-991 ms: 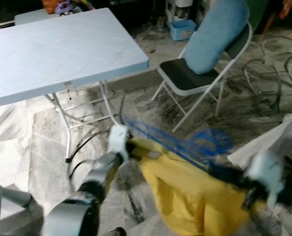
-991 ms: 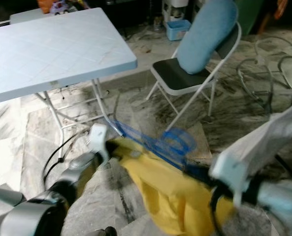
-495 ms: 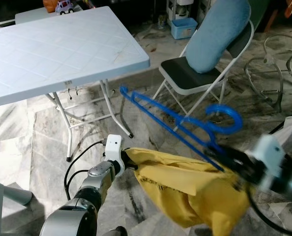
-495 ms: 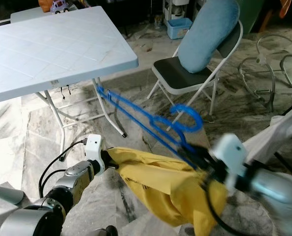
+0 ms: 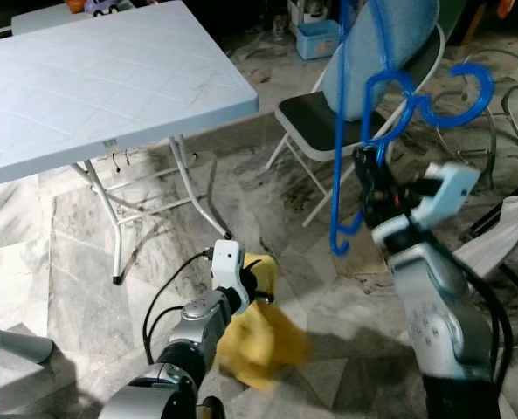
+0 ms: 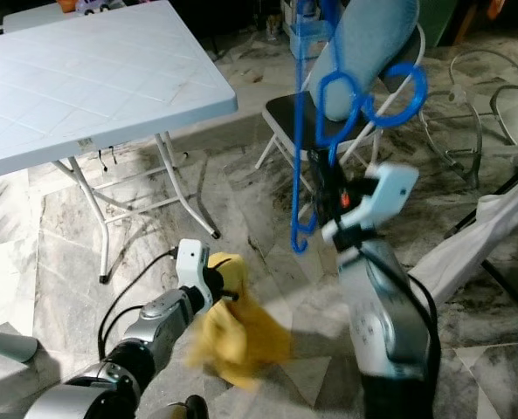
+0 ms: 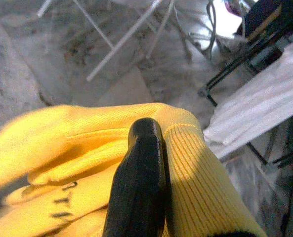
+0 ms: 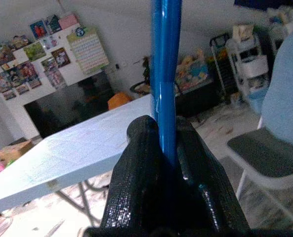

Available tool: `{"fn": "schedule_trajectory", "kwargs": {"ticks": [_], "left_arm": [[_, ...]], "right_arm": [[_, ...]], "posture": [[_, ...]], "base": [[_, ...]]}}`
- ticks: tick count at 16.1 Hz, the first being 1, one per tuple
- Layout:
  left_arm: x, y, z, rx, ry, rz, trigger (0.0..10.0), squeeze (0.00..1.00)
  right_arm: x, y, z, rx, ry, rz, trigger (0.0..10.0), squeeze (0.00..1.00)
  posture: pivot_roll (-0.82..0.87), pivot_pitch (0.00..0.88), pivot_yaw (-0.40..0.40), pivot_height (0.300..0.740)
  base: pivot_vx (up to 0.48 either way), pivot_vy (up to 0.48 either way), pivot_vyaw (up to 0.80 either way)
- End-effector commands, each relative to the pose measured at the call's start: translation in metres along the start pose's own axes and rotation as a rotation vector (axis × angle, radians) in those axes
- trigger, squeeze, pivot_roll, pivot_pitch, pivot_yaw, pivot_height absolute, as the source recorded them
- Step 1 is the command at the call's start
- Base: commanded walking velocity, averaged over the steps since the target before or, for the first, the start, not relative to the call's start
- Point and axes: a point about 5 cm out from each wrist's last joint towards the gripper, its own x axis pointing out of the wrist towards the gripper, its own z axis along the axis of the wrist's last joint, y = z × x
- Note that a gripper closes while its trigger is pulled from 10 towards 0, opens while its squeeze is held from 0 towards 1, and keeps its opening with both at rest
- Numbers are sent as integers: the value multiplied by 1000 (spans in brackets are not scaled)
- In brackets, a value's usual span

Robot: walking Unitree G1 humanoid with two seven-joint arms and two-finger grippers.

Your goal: Hang hanger

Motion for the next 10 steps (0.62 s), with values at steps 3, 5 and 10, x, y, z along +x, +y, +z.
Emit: {"fn": "schedule_trajectory", "kwargs": {"ticks": [3,5,10], "left_arm": [[2,-3,21,66,-102,-35,0,0],[-5,5,33,167,-186,19,0,0],[-60,52,51,388,-373,372,10000,0]], "right_arm": [[-5,-12,-1,-153,34,-34,10000,0],[-15,-20,-10,-303,103,-37,10000,0],[-55,-33,-35,-380,242,-69,10000,0]], "posture": [[-152,124,50,740],[-144,129,51,740],[-127,134,58,740]], "base": [[0,0,0],[0,0,0],[0,0,0]]}}
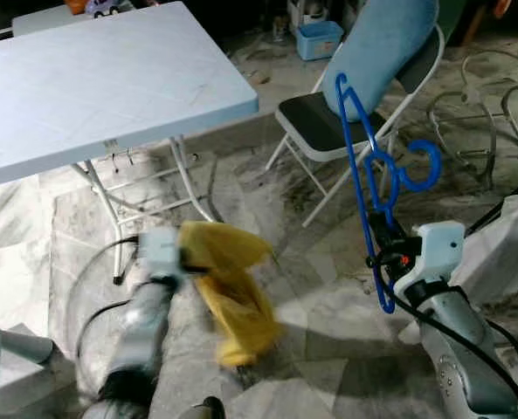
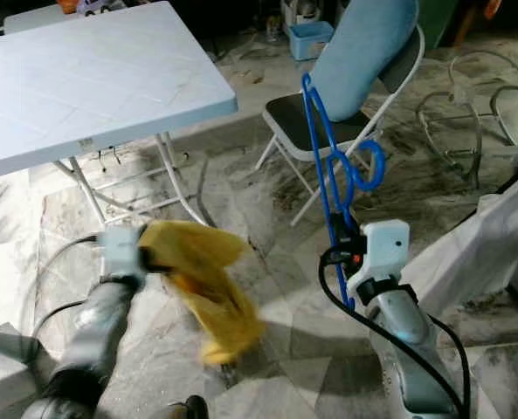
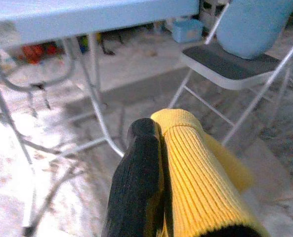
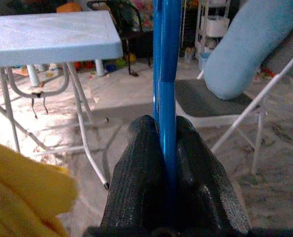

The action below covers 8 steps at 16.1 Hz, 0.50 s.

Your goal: Hang hanger

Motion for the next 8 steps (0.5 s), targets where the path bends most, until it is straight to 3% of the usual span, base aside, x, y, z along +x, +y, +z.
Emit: {"fn": "schedule_trajectory", "kwargs": {"ticks": [1,4,8], "left_arm": [[-3,-2,3,31,-27,-10,10000,0],[-18,9,-9,73,24,0,10000,0],[-16,8,-1,84,15,-6,10000,0]], "right_arm": [[0,4,5,1,-34,1,10000,0],[-3,13,-6,11,-9,11,10000,0],[5,29,-9,164,-25,-12,10000,0]], "posture": [[-114,133,59,740],[-90,129,64,740],[-75,105,68,740]], "base": [[0,0,0],[0,0,0],[0,0,709]]}}
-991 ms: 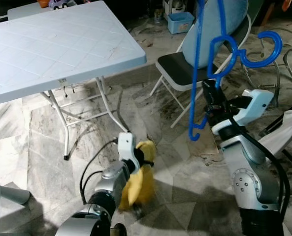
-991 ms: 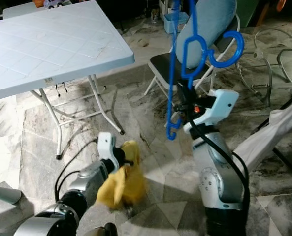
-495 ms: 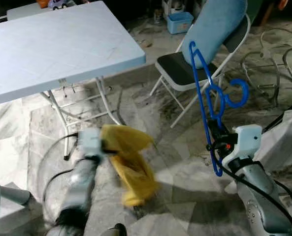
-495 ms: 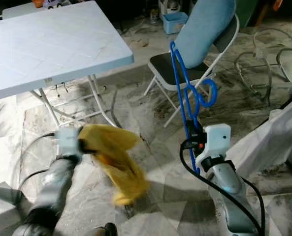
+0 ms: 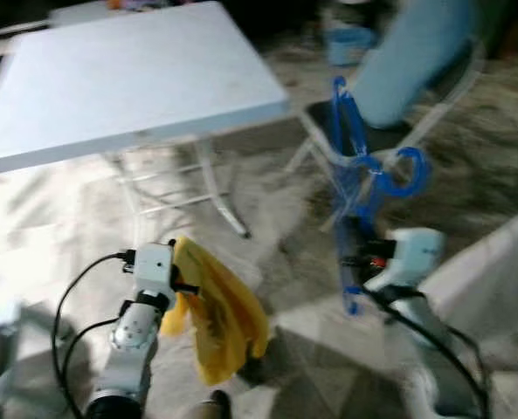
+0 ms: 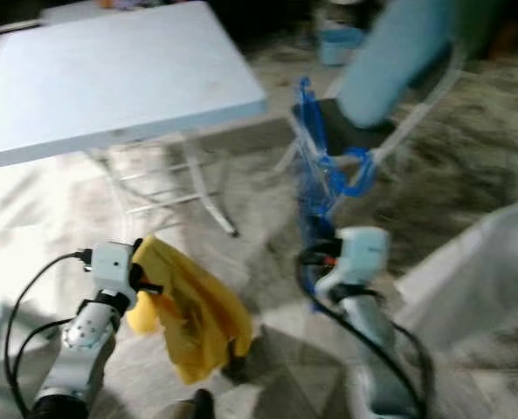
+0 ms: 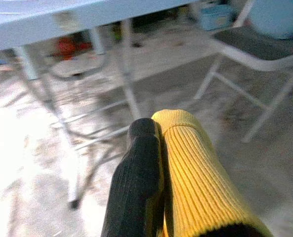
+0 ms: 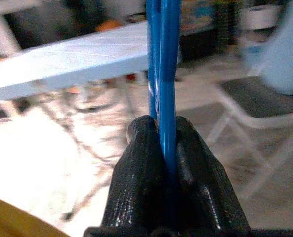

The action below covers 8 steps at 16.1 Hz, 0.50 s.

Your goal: Hang hanger

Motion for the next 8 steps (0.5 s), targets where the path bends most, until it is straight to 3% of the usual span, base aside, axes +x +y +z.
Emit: {"fn": "schedule_trajectory", "kwargs": {"ticks": [1,4,8], "left_arm": [[4,1,11,15,-43,3,10000,0],[4,-1,12,-4,-40,-20,10000,0],[8,-8,20,-30,-64,-60,10000,0]], "right_arm": [[0,-5,0,2,-5,-20,10000,0],[3,-1,-2,34,-18,-23,10000,0],[6,0,-7,57,-15,-30,10000,0]], "posture": [[-67,100,73,740],[-59,88,77,740],[-47,60,69,740]], "base": [[0,0,788],[0,0,779],[0,0,0]]}}
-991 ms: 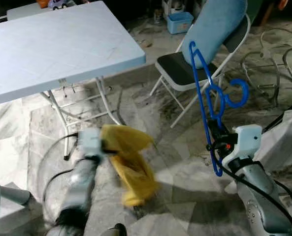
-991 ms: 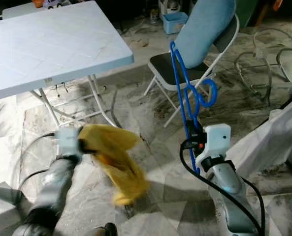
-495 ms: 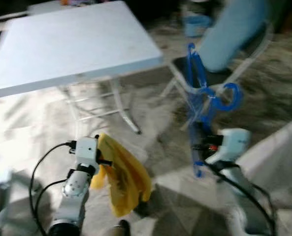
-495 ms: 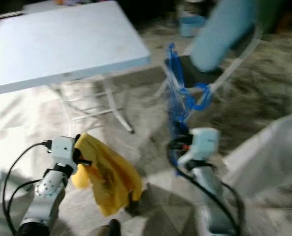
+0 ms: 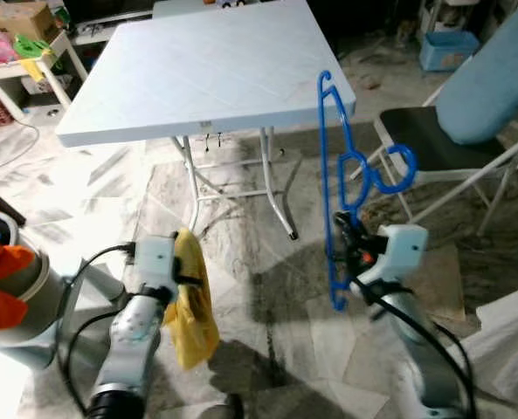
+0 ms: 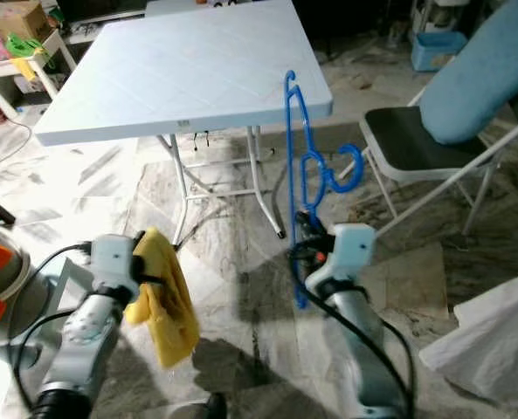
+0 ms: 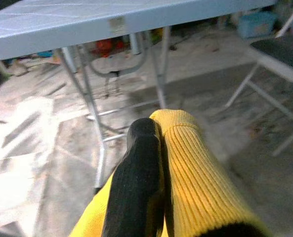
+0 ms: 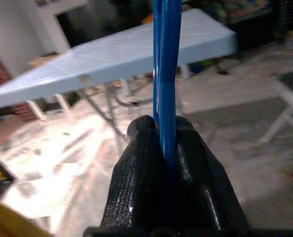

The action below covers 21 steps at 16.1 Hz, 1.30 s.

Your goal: Hang hanger

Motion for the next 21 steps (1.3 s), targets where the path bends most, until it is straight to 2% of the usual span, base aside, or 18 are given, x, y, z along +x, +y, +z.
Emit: {"fn": "schedule_trajectory", "kwargs": {"ticks": [1,4,7,10,13,16,17,18,21], "left_arm": [[1,7,6,-5,-22,6,10000,0],[-2,4,2,-48,-8,-8,10000,0],[-2,5,0,-54,-5,-1,10000,0],[-4,6,1,-98,-10,7,10000,0],[-4,5,7,-66,-41,-14,10000,0],[1,3,28,-33,-113,-10,10000,0],[2,7,36,-27,-138,6,10000,0],[2,13,35,-22,-133,27,10000,0],[3,18,33,-36,-123,69,10000,0]], "right_arm": [[2,6,-2,10,-7,16,10000,0],[6,6,-3,2,0,34,10000,0],[7,3,-2,-4,-4,32,10000,0],[7,10,-2,-24,-2,80,10000,0],[6,11,-1,-30,-10,85,10000,0],[5,11,4,-60,-27,98,10000,0],[5,12,6,-71,-34,122,10000,0],[5,15,8,-78,-39,146,10000,0],[6,15,9,-88,-38,154,10000,0]], "posture": [[-42,54,64,740],[-43,48,66,740],[-37,58,58,740],[-36,72,59,740],[-43,81,58,740],[-47,89,52,740],[-53,84,49,740],[-55,83,47,740],[-48,84,38,740]], "base": [[270,0,0],[383,0,0],[395,271,0],[396,270,0],[401,264,0],[400,265,0],[398,266,0],[401,262,0],[402,261,0]]}}
